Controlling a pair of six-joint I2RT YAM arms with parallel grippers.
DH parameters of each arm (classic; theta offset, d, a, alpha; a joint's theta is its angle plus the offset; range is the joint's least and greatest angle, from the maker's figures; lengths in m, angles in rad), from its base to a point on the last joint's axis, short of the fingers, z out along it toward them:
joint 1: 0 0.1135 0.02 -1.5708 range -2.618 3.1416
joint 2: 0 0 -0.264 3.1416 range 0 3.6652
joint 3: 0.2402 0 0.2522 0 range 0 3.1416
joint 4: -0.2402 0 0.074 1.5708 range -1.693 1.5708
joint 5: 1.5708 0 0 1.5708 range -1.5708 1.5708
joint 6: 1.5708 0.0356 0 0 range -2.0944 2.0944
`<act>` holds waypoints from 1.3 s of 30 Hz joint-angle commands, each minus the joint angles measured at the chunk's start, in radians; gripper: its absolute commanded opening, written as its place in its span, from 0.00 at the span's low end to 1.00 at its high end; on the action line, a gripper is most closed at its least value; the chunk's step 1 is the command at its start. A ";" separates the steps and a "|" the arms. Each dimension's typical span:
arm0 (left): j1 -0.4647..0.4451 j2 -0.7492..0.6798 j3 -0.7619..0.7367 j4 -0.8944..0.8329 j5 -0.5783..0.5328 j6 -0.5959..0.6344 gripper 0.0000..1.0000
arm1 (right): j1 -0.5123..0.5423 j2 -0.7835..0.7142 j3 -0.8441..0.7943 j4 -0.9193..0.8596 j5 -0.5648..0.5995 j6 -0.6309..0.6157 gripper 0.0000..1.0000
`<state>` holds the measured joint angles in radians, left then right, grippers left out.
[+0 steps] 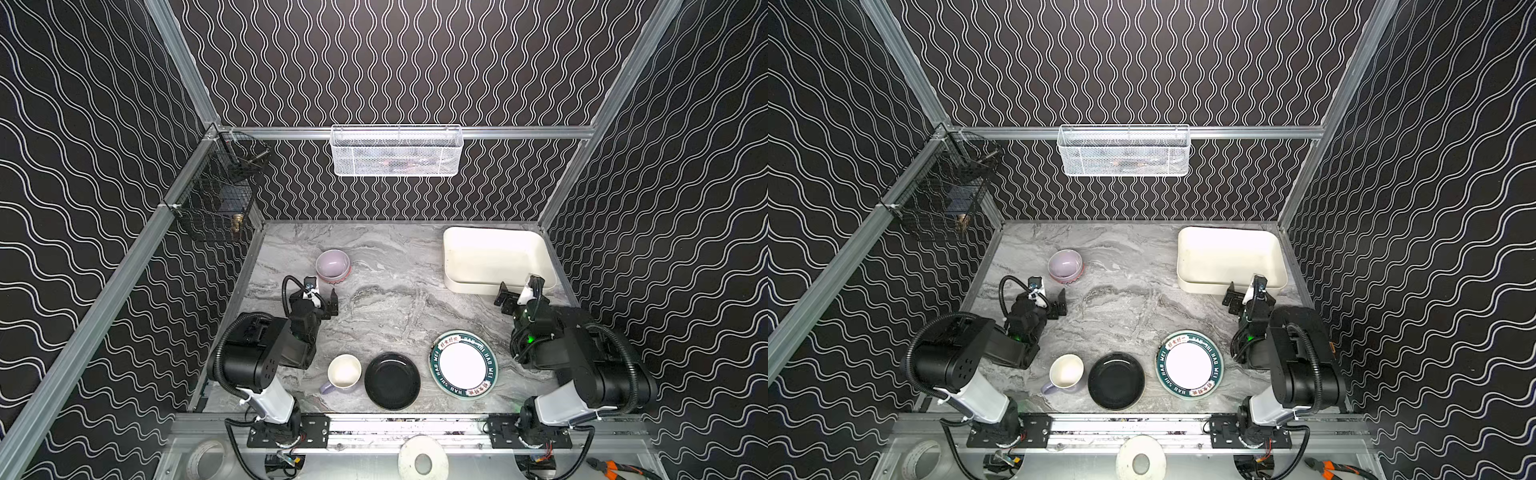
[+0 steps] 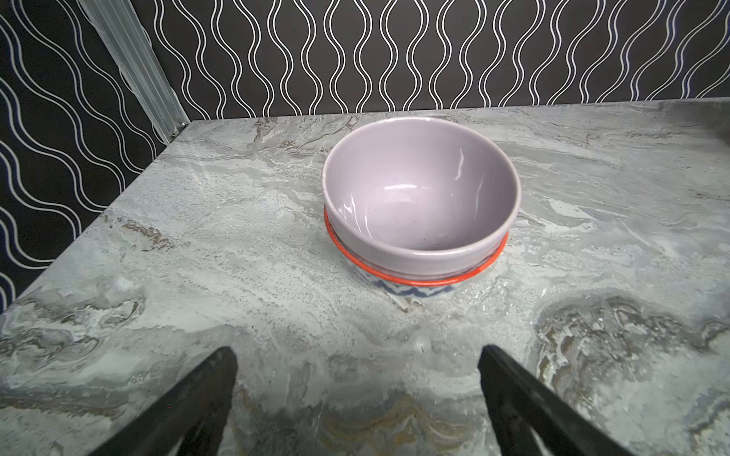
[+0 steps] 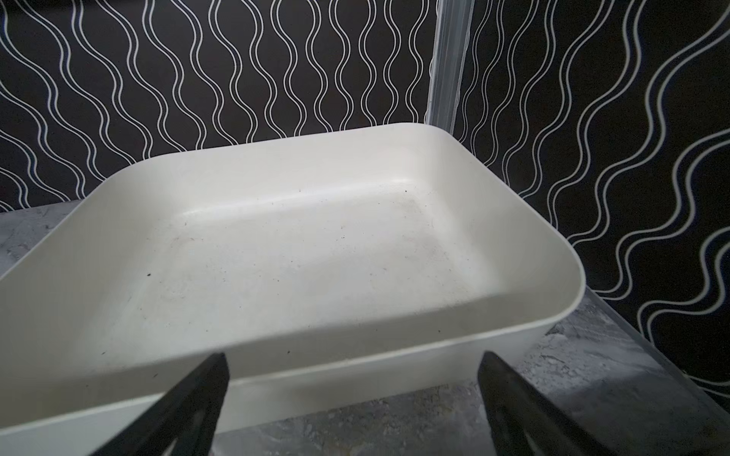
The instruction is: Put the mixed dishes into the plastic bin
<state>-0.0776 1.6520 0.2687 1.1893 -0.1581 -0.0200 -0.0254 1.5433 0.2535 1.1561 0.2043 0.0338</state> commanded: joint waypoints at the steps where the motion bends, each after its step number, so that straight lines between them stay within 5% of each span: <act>1: 0.001 -0.005 -0.003 0.056 -0.001 0.020 0.99 | 0.001 0.002 0.004 0.043 -0.003 -0.004 0.99; 27: 0.015 -0.011 0.015 0.019 0.041 0.019 0.99 | 0.002 -0.004 -0.003 0.054 0.010 -0.012 0.99; 39: -0.076 -0.178 0.180 -0.358 -0.098 0.068 0.99 | 0.049 -0.017 -0.024 0.100 0.144 -0.021 0.99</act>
<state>-0.1345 1.5139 0.4236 0.9070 -0.1822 0.0135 0.0216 1.5269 0.2283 1.1900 0.3187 0.0208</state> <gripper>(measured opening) 0.988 0.993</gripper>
